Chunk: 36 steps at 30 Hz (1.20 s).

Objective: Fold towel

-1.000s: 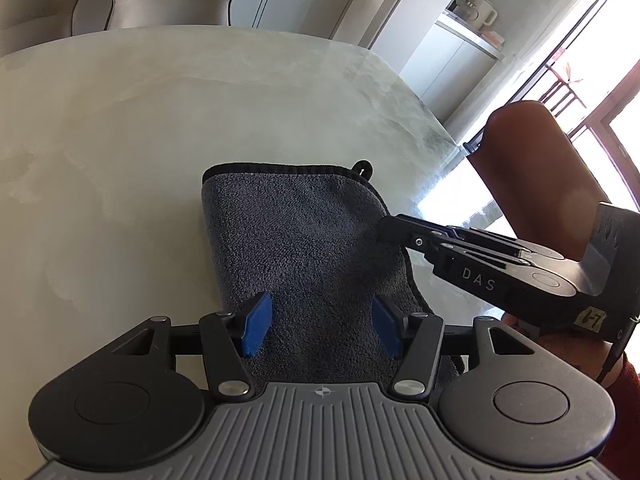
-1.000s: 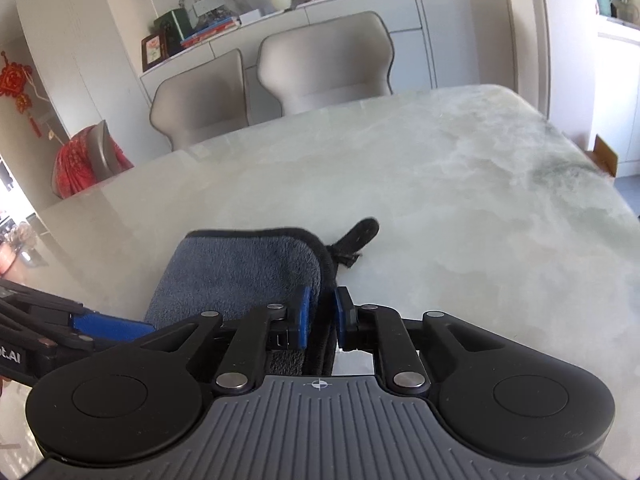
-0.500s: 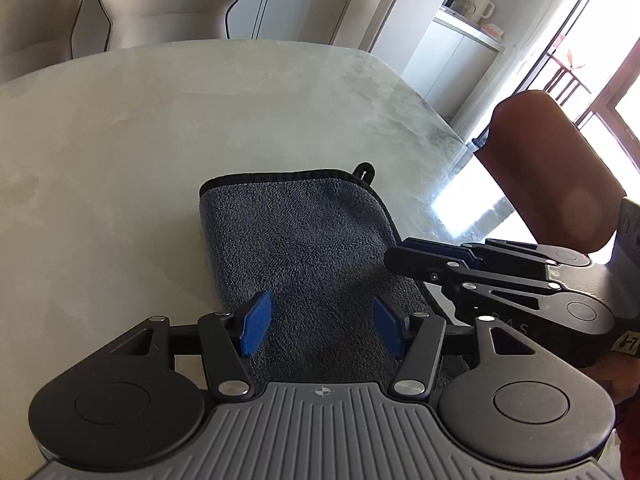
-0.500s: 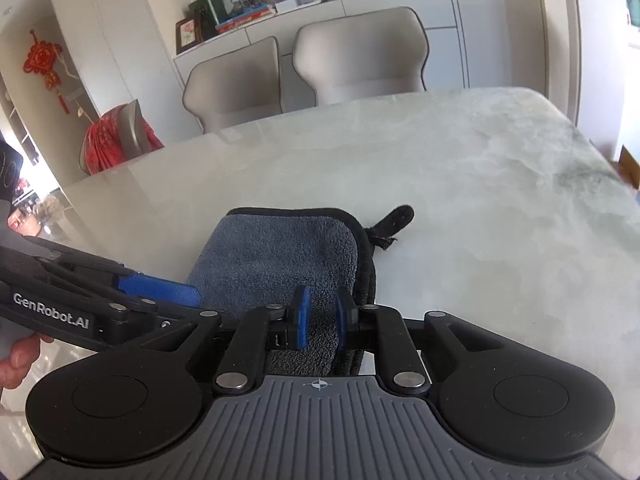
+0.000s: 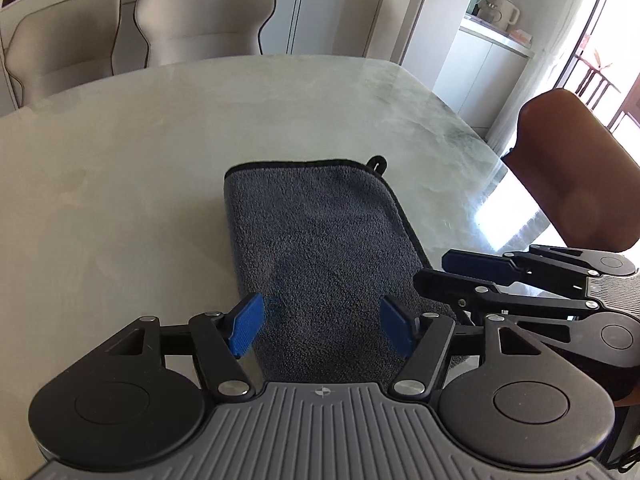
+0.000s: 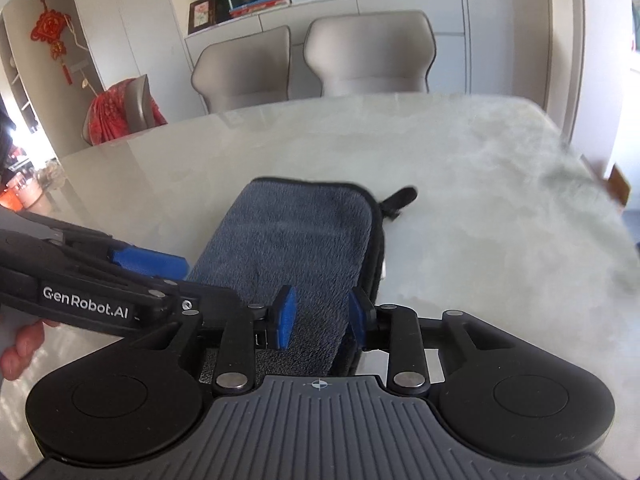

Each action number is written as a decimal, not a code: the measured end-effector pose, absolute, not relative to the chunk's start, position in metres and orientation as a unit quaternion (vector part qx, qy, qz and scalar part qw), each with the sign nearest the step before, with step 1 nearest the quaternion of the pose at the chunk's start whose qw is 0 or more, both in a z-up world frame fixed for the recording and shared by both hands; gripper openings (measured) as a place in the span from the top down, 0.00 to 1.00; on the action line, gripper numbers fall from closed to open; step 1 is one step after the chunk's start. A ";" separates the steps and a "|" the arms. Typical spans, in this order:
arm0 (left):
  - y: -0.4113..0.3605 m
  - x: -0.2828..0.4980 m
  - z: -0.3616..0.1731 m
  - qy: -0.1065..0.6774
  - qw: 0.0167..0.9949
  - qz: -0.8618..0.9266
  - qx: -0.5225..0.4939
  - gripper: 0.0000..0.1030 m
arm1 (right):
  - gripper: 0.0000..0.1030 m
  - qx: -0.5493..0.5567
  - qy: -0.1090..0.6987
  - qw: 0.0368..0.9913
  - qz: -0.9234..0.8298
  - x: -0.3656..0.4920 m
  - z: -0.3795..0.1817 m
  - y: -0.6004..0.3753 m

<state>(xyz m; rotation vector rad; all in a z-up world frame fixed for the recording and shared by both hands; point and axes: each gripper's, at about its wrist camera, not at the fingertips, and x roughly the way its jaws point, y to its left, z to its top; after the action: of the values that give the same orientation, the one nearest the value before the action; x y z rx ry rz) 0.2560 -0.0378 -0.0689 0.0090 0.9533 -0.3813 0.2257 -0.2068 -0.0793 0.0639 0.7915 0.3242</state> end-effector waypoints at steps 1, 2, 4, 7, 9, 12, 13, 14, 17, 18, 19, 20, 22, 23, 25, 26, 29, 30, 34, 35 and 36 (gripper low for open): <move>-0.037 0.253 -0.063 0.450 0.874 -0.180 0.005 0.34 | 0.61 0.029 0.382 0.911 0.152 0.222 -0.075 -0.207; -0.037 0.249 -0.058 0.445 0.878 -0.177 0.005 0.34 | 0.55 0.029 0.380 0.913 0.143 0.215 -0.069 -0.208; -0.035 0.241 -0.047 0.439 0.883 -0.164 0.000 0.33 | 0.44 0.030 0.382 0.914 0.133 0.208 -0.063 -0.209; -0.033 0.226 -0.036 0.432 0.889 -0.152 -0.006 0.32 | 0.18 0.024 0.378 0.919 0.114 0.187 -0.053 -0.208; -0.031 0.216 -0.030 0.426 0.893 -0.145 -0.005 0.30 | 0.02 0.016 0.372 0.922 0.102 0.174 -0.047 -0.208; -0.028 0.200 -0.023 0.420 0.897 -0.138 0.001 0.26 | 0.01 0.006 0.370 0.925 0.089 0.157 -0.040 -0.207; -0.026 0.194 -0.022 0.419 0.898 -0.135 0.002 0.26 | 0.01 0.003 0.373 0.924 0.087 0.154 -0.039 -0.206; -0.024 0.189 -0.020 0.419 0.899 -0.131 0.002 0.26 | 0.01 0.000 0.377 0.923 0.082 0.149 -0.037 -0.205; -0.015 0.172 -0.018 0.420 0.900 -0.118 -0.005 0.25 | 0.01 -0.013 0.384 0.921 0.066 0.139 -0.032 -0.202; -0.011 0.166 -0.017 0.420 0.901 -0.113 -0.009 0.25 | 0.01 -0.016 0.387 0.920 0.062 0.137 -0.032 -0.201; -0.008 0.161 -0.016 0.419 0.901 -0.109 -0.013 0.24 | 0.01 -0.019 0.392 0.918 0.059 0.134 -0.032 -0.199; -0.005 0.156 -0.016 0.419 0.902 -0.105 -0.015 0.20 | 0.01 -0.020 0.397 0.916 0.056 0.131 -0.032 -0.198; 0.001 0.145 -0.016 0.420 0.902 -0.098 -0.017 0.14 | 0.01 -0.016 0.414 0.908 0.056 0.124 -0.034 -0.196; 0.004 0.140 -0.016 0.419 0.902 -0.097 -0.017 0.13 | 0.01 -0.012 0.421 0.905 0.058 0.121 -0.035 -0.196; 0.010 0.127 -0.018 0.417 0.904 -0.096 -0.016 0.11 | 0.01 0.001 0.434 0.899 0.062 0.111 -0.037 -0.194; 0.013 0.119 -0.019 0.417 0.904 -0.091 -0.014 0.09 | 0.01 0.002 0.432 0.900 0.061 0.106 -0.036 -0.192; 0.018 0.101 -0.022 0.414 0.906 -0.084 -0.009 0.09 | 0.01 0.003 0.419 0.906 0.056 0.091 -0.031 -0.188; 0.020 0.094 -0.022 0.414 0.906 -0.087 -0.009 0.09 | 0.01 0.003 0.413 0.909 0.054 0.086 -0.028 -0.187; 0.026 0.077 -0.020 0.407 0.908 -0.093 -0.012 0.09 | 0.01 0.004 0.391 0.919 0.038 0.071 -0.013 -0.182; 0.026 0.073 -0.018 0.401 0.912 -0.090 -0.009 0.09 | 0.01 0.004 0.386 0.922 0.034 0.067 -0.009 -0.180; 0.026 0.069 -0.014 0.392 0.916 -0.086 -0.003 0.09 | 0.01 0.005 0.380 0.924 0.030 0.063 -0.006 -0.179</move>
<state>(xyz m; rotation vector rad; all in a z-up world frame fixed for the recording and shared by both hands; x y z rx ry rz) 0.0688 0.0265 -0.0143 -0.0063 0.8067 -0.1771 0.0633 -0.1789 -0.0058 0.0097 0.7805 0.0616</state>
